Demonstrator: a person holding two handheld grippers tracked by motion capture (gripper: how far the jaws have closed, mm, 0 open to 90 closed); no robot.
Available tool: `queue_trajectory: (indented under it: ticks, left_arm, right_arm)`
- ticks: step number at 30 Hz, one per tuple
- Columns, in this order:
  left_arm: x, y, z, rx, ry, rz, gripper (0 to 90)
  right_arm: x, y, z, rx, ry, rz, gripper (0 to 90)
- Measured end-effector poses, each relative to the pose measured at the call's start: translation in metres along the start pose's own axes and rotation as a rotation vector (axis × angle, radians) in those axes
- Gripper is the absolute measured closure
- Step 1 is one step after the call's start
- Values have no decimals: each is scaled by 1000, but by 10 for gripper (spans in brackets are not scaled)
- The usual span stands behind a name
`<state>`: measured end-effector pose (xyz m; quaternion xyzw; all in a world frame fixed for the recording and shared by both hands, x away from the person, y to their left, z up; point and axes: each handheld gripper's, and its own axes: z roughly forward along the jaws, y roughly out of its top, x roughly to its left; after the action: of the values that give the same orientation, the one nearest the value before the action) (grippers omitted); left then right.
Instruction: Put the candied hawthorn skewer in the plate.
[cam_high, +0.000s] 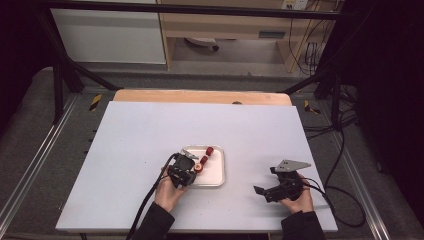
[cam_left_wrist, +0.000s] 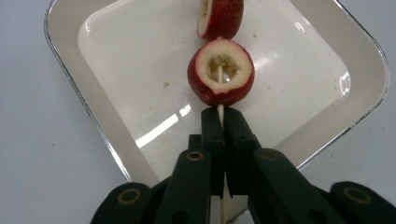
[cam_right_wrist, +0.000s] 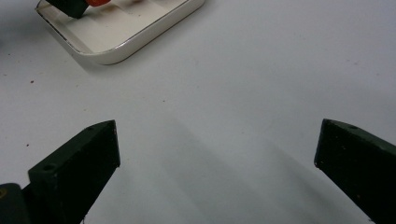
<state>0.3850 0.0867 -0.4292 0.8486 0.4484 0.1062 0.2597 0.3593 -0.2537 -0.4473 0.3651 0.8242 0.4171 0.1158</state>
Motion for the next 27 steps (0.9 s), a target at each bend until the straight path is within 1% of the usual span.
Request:
queue_trajectory:
  ticks: [6, 8, 11, 13, 16, 18, 20, 21, 24, 25, 27]
  left_arm:
    - [2, 0, 1, -15, 9, 19, 864]
    - [4, 0, -1, -22, 9, 21, 807]
    - [8, 0, -7, -45, -21, 30, 701]
    - [11, 0, -12, -70, -39, 43, 607]
    - [16, 1, -20, -89, -39, 64, 491]
    - [19, 1, -25, -104, -51, 78, 435]
    - [23, 1, -30, -119, -58, 90, 351]
    - [26, 1, -33, -132, -63, 94, 324]
    - [36, -2, -42, -147, -82, 106, 233]
    - [39, -4, -45, -154, -83, 103, 212]
    - [46, -10, -50, -158, -72, 95, 192]
  right_arm:
    - [0, 0, 0, 1, -3, 2, 7]
    - [0, 0, 0, 3, -4, 4, 7]
    - [0, 0, -1, 1, -4, 4, 7]
    - [0, 0, -1, -2, -3, 10, 8]
    - [0, 1, -1, -5, -5, 10, 8]
    - [0, 1, -2, -6, -6, 8, 8]
    - [0, 1, -2, -8, -7, 8, 8]
    - [0, 1, -2, -6, -7, 9, 8]
    - [0, 1, -2, -7, -6, 10, 8]
    - [0, 1, -2, -6, -6, 12, 8]
    - [0, 1, -2, -9, -5, 11, 8]
